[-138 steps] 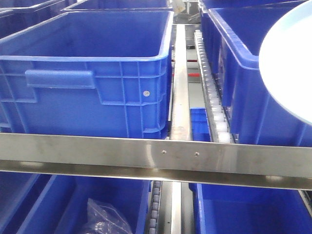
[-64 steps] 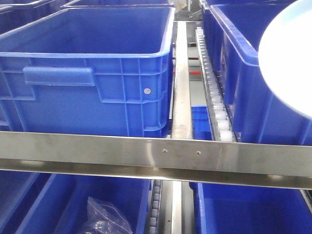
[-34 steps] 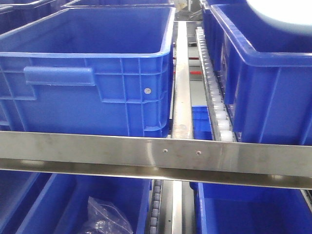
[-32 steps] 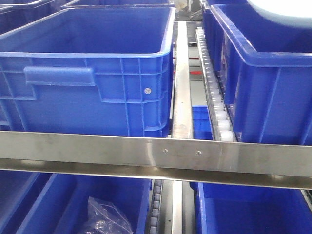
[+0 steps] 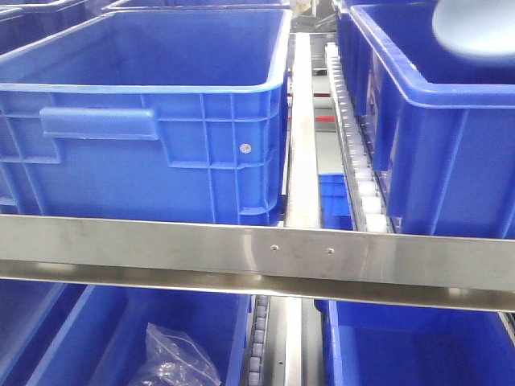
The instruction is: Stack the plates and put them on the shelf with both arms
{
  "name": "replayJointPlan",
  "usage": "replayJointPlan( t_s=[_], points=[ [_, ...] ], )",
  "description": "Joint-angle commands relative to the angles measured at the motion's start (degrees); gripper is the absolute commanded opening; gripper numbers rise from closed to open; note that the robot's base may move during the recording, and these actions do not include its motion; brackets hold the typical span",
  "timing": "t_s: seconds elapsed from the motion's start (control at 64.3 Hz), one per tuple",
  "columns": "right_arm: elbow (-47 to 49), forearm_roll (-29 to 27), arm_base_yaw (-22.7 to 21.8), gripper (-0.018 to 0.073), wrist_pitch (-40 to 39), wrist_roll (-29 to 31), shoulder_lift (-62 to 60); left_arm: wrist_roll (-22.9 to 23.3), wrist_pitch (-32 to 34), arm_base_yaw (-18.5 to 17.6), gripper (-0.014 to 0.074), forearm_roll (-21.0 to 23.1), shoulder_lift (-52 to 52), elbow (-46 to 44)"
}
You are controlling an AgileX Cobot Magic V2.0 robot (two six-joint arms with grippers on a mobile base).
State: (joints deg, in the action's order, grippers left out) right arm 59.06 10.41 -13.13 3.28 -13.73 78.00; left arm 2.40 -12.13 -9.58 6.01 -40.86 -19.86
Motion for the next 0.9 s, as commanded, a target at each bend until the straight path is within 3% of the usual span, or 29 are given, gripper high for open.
replayJointPlan(
  t_s=[0.0,0.156,0.233,0.327,0.389,0.575,0.715,0.793,0.887],
  points=[
    [2.57,0.27,-0.31,0.0056,-7.80,0.14,0.88,0.38,4.32,-0.37,0.0083,0.46,-0.17,-1.73],
    [2.57,0.27,-0.31,0.0097,-10.30,0.14,4.15,0.38,4.32,-0.37,0.0083,0.46,-0.17,-1.73],
    [2.57,0.27,-0.31,0.0259,-12.06,0.14,4.78,0.38,4.32,-0.37,0.0083,0.46,-0.17,-1.73],
    [2.57,0.27,-0.31,0.0558,-14.41,0.14,4.60,0.38,4.32,-0.37,0.0083,0.46,-0.17,-1.73],
    [2.57,0.27,-0.31,0.0626,-14.32,0.14,3.88,0.38,4.32,-0.37,0.0083,0.46,-0.17,-1.73],
    [1.52,0.27,0.23,0.0573,-7.47,0.14,-2.32,0.38,4.32,-0.37,0.0083,0.46,-0.17,-1.73],
    [-3.98,0.27,1.04,0.0481,-6.18,0.14,-11.68,0.38,4.32,-0.37,0.0083,0.46,-0.17,-1.73],
    [-8.92,0.27,1.22,0.0393,-6.27,0.14,-18.01,0.38,4.32,-0.37,0.0083,0.46,-0.17,-1.73],
    [-16.86,0.27,1.22,0.0143,-6.83,0.14,-28.89,0.38,4.32,-0.37,0.0083,0.46,-0.17,-1.73]
  ],
)
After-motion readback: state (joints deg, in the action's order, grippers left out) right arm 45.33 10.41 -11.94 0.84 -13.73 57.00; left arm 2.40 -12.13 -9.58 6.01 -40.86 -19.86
